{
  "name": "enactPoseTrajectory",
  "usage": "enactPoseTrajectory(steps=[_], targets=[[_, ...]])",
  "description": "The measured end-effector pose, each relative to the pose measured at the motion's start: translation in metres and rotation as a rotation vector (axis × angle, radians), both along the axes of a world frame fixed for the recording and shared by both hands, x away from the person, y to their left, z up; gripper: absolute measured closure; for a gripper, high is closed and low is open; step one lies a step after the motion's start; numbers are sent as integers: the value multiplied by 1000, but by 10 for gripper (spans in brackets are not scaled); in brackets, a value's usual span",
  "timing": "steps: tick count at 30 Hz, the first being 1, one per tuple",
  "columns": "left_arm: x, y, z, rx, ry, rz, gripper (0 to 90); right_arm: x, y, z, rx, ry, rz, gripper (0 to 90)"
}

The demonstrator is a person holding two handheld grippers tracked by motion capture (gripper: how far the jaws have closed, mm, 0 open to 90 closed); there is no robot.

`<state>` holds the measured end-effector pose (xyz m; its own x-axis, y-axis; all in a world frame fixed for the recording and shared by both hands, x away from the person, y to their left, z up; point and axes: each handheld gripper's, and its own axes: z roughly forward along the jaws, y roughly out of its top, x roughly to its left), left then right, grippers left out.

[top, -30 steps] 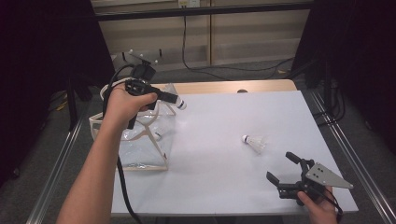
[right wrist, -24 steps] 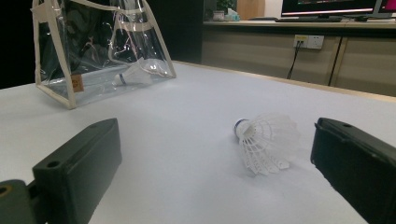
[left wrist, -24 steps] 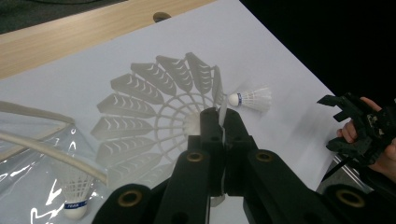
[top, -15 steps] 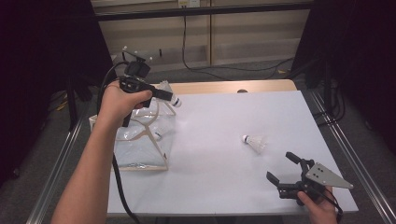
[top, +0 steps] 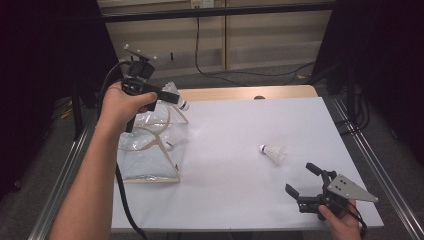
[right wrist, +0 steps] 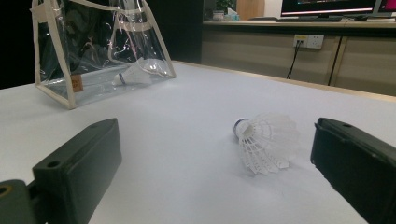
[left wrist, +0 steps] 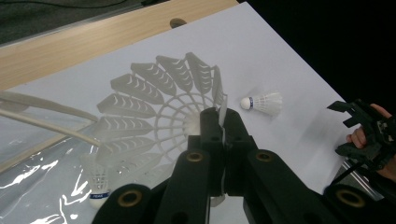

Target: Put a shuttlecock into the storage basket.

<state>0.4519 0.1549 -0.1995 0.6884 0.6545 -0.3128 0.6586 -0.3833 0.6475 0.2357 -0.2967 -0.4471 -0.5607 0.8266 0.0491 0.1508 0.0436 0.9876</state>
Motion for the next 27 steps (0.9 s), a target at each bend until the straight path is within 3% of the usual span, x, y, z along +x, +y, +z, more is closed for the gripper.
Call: enactPoseTrajectory(steps=[12, 27], targets=[[3, 12, 2, -15, -6, 35, 900, 0, 0, 0, 0, 1, 0, 17], [4, 29, 11, -3, -23, 79, 900, 0, 0, 0, 0, 1, 0, 17]])
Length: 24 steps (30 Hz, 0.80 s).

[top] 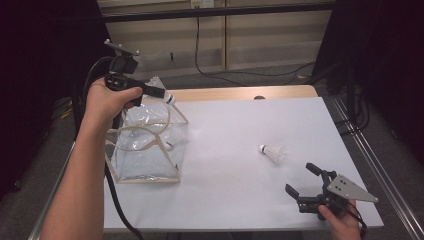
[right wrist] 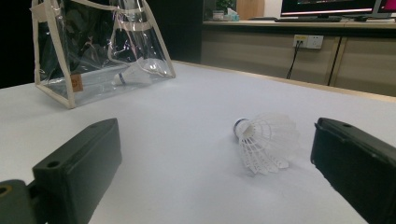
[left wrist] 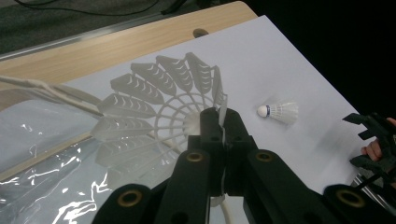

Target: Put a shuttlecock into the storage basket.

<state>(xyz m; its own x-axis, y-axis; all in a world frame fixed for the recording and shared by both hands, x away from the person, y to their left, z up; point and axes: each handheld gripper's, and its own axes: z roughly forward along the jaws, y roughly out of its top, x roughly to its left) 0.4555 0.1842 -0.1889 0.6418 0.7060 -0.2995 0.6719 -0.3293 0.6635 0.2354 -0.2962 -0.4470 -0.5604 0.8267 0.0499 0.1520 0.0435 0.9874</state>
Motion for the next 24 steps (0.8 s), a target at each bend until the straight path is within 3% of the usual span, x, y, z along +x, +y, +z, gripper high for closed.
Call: enactPoseTrajectory(steps=[15, 24], targets=[[3, 16, -2, 32, -17, 54, 900, 0, 0, 0, 0, 0, 0, 17], [6, 25, -10, 48, -6, 82, 899, 0, 0, 0, -1, 0, -1, 17]])
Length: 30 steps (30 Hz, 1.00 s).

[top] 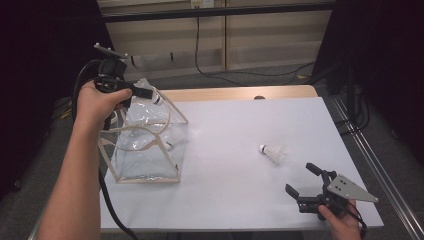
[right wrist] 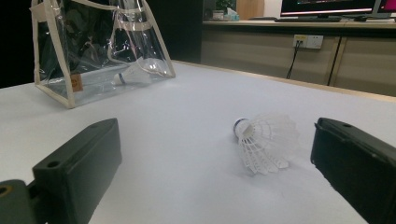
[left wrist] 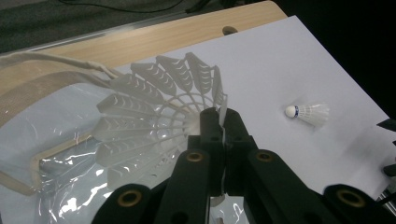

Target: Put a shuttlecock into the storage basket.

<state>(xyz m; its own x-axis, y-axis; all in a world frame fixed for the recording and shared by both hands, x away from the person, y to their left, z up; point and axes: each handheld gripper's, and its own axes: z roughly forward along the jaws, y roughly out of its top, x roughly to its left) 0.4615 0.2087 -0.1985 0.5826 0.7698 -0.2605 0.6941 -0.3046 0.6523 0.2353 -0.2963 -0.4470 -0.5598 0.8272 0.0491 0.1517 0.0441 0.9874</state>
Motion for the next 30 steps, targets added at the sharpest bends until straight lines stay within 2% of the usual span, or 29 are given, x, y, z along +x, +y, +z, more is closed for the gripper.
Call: enactPoseTrajectory(steps=[4, 13, 22, 30], targets=[[1, 4, -2, -3, 8, 11, 900, 0, 0, 0, 1, -1, -1, 17], [1, 11, -6, 23, 15, 22, 899, 0, 0, 0, 2, 1, -1, 17], [7, 22, -21, 47, 40, 51, 897, 0, 0, 0, 1, 0, 0, 17], [13, 26, -30, 62, 43, 70, 895, 0, 0, 0, 1, 1, -1, 17]])
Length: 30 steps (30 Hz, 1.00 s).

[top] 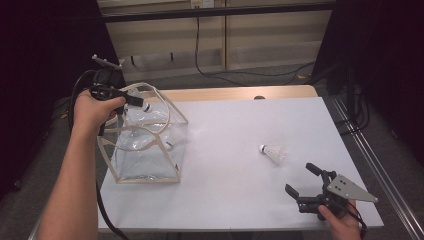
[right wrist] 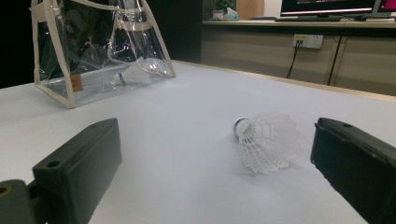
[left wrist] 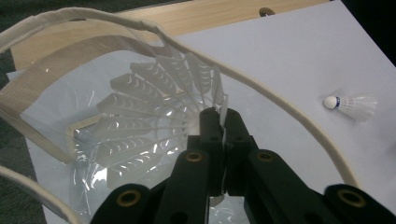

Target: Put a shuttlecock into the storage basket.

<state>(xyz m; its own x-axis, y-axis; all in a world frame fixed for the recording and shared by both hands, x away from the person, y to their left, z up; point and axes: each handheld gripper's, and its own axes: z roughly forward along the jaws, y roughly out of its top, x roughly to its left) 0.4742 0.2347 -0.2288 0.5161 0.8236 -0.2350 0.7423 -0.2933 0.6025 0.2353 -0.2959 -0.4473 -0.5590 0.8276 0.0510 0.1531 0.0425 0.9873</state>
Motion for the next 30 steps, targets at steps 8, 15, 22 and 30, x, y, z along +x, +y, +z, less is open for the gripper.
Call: enactPoseTrajectory(steps=[8, 15, 22, 30], targets=[[9, 1, -10, 33, -44, 37, 821, 0, 0, 0, -1, 0, 2, 17], [11, -2, -16, 27, -20, 29, 733, -1, -1, 0, 0, -1, 1, 17], [6, -5, -13, -15, -13, 5, 670, -1, 0, 0, 0, 0, 2, 17], [0, -7, -8, -70, -8, -27, 606, -1, 0, 0, -1, -1, 1, 17]])
